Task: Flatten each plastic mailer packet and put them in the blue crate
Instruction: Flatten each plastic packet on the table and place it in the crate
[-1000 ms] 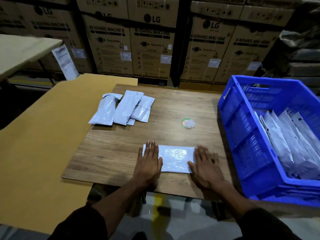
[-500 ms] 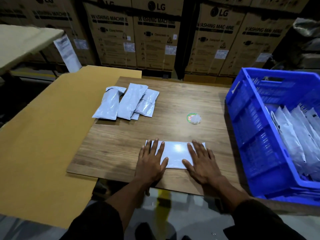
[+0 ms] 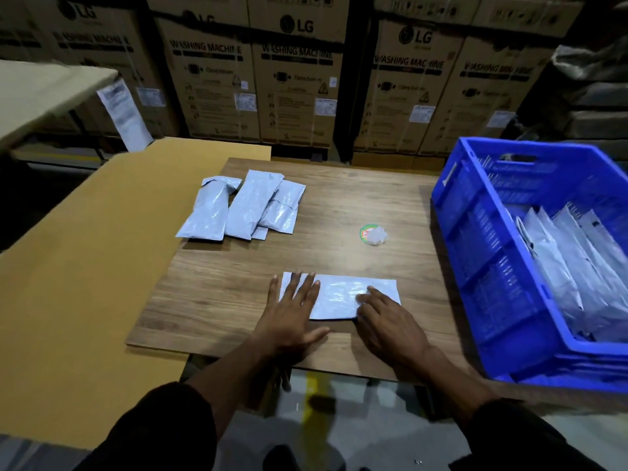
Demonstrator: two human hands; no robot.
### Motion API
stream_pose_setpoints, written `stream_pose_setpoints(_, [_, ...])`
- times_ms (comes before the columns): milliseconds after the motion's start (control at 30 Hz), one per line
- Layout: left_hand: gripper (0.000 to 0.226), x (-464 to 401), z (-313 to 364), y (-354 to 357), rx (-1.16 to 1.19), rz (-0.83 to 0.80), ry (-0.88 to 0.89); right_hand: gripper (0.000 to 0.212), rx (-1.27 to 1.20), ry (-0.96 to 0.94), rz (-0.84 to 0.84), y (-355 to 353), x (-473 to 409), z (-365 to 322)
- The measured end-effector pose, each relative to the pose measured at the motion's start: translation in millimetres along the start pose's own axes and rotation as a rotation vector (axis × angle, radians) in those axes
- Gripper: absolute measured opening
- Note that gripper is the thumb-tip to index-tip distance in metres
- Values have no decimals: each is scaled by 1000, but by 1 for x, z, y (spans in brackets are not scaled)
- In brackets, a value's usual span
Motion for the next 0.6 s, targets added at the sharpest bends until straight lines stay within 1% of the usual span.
stream_pose_setpoints(67, [70,2,10,-7,-89,105,80,17,-3,33,47,-12,-4,0])
stream_pose_setpoints(100, [57,1,12,-13,-116,158,88,17,3,28,73,-18,-6,-2])
stream_pose_setpoints(133, [50,-2,11,-21,-125,191,65,19,9,0,85,-22,-6,-7])
stream_pose_setpoints(167, [51,-5,6,-27,-119,205,22,24,22,-65,91,-23,-5,-15])
stream_pose_setpoints(233, [59,-10,-1,-34,-95,191,-50,31,66,-244,87,-22,1,-32])
stream_pose_setpoints(300, [63,-12,-6,-39,-86,175,-63,31,109,-372,79,-19,4,-37])
stream_pose_setpoints(333, [63,-13,-9,-42,-86,167,-63,28,123,-393,75,-21,2,-35])
stream_pose_setpoints(400, [59,-15,-15,-47,-74,162,-75,23,121,-366,105,-30,-8,-26])
stream_pose_setpoints(467, [52,-15,-20,-55,-82,193,-117,22,44,-257,111,-45,-23,-20])
stream_pose_setpoints(533, [59,-13,-25,-67,-98,261,-198,23,-59,-138,88,-58,-37,-19])
stream_pose_setpoints(600, [68,-8,-30,-79,-86,360,-273,20,-205,-32,121,-69,-48,-12])
Point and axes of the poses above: each hand's wrist, its own x-axis away from the middle knuckle, its own y-axis out of the palm, z = x × y, the point moved 8 cm from there along -x, towards the middle knuckle, and after that the axes turned 5 degrees about z, right-handed, at the moved point
